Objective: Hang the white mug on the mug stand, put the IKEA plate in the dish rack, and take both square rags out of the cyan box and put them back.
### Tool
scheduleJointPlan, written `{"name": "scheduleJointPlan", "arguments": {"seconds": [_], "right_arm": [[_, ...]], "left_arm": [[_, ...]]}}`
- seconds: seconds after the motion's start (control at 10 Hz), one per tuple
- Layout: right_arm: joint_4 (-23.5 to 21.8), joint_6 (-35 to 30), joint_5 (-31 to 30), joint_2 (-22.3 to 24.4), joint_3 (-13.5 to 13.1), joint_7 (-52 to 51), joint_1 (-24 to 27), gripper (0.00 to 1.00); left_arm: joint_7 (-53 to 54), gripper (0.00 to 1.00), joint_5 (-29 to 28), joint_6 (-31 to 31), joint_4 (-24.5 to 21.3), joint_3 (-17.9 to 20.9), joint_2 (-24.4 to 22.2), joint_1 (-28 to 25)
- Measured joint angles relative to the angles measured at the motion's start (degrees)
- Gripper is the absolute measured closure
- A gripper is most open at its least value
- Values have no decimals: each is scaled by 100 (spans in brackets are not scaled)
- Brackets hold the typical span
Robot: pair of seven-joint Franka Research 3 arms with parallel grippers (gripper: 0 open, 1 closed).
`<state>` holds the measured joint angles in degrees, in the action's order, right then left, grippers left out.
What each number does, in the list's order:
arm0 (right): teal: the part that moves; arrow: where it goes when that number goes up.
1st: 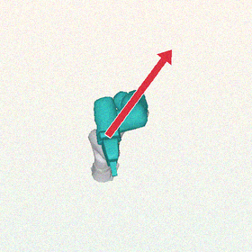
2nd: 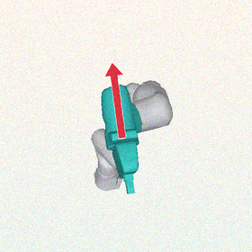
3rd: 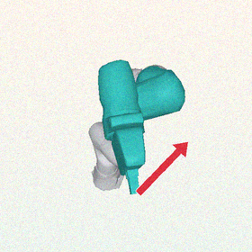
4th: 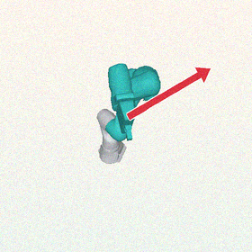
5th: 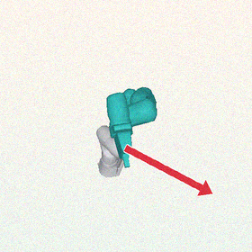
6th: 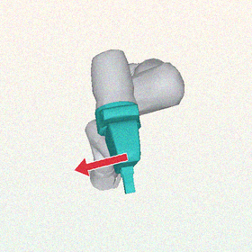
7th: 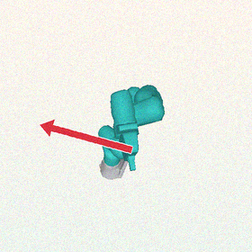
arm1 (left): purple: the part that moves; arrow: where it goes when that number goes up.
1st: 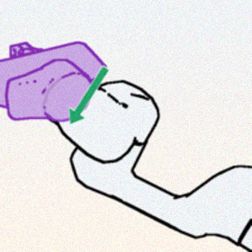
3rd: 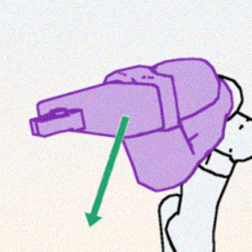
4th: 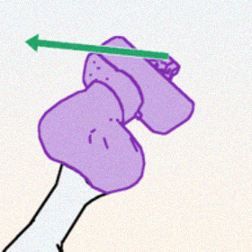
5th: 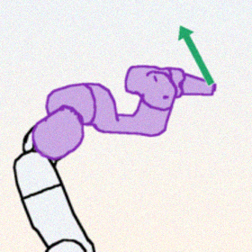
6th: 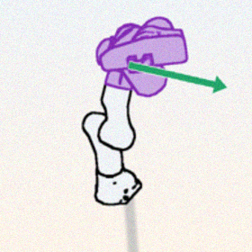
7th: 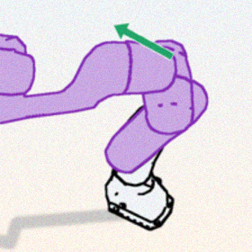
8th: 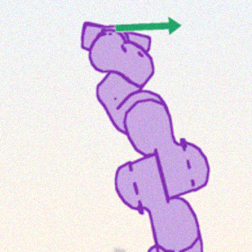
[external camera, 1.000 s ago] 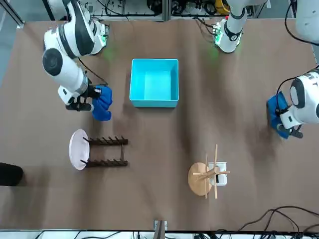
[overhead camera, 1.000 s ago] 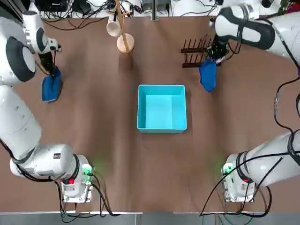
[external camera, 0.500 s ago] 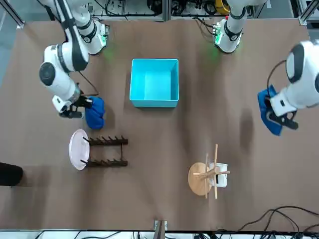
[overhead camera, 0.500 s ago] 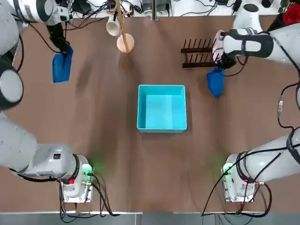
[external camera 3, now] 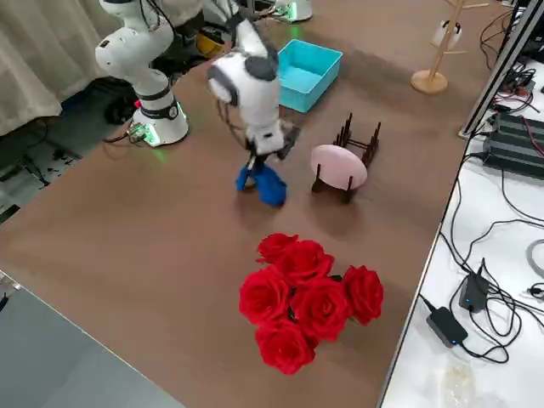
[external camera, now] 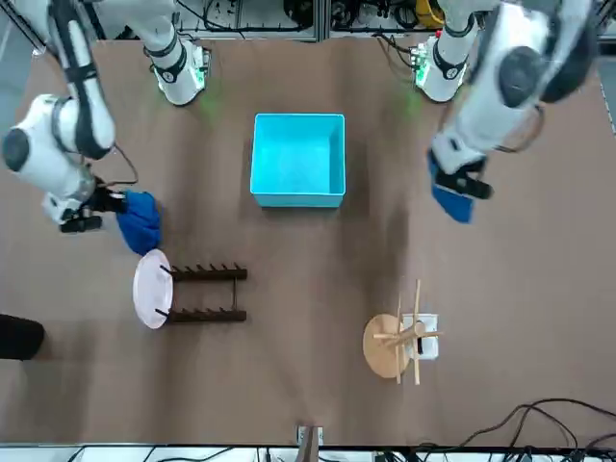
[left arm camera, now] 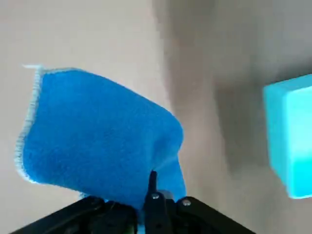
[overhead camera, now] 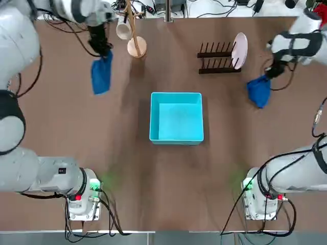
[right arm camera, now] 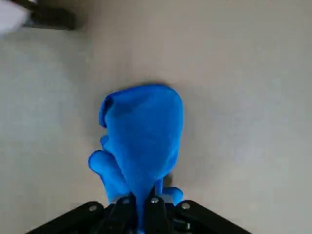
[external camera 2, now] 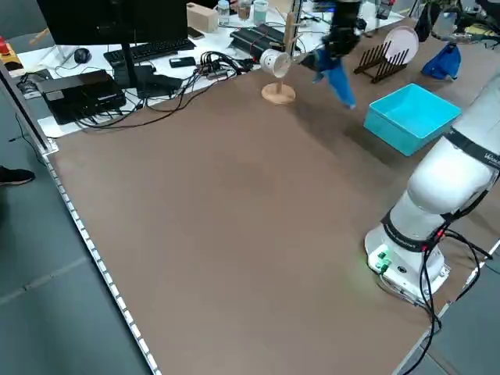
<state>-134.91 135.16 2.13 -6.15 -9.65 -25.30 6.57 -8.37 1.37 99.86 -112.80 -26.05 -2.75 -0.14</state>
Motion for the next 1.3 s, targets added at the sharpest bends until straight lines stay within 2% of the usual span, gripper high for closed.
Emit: {"name": "scheduleJointPlan", "arguments": {"seconds": [0.1, 0.2, 0.4, 0.8, 1.0, 1.2, 1.3], "right_arm": [[-3, 176, 0, -172, 0, -308, 206, 95], [-2, 258, 7, -286, 33, -344, 185, 95], [1, 266, 183, -325, 144, -84, -235, 95], [-9, 491, 576, -398, 202, 1645, -1680, 95], [-10, 676, 623, -530, 209, 2344, -2225, 95], [-10, 688, 637, -556, 151, 2330, -2194, 95], [-9, 685, 639, -557, 113, 1911, -1926, 95]], "left_arm": [[-342, 96, 105, 15, 55, -401, 32, 20], [-552, 96, 153, 30, 154, -751, 131, 29], [-1030, 96, 188, 315, 424, -1267, 591, 150], [-2056, 96, 144, 1288, 502, -1388, 1831, 1270], [-2465, 96, -261, 1521, 513, -1388, 2313, 1619], [-2761, 95, -711, 1614, 528, -1384, 2725, 1805], [-2810, 93, -812, 1631, 544, -1380, 2894, 1826]]}}
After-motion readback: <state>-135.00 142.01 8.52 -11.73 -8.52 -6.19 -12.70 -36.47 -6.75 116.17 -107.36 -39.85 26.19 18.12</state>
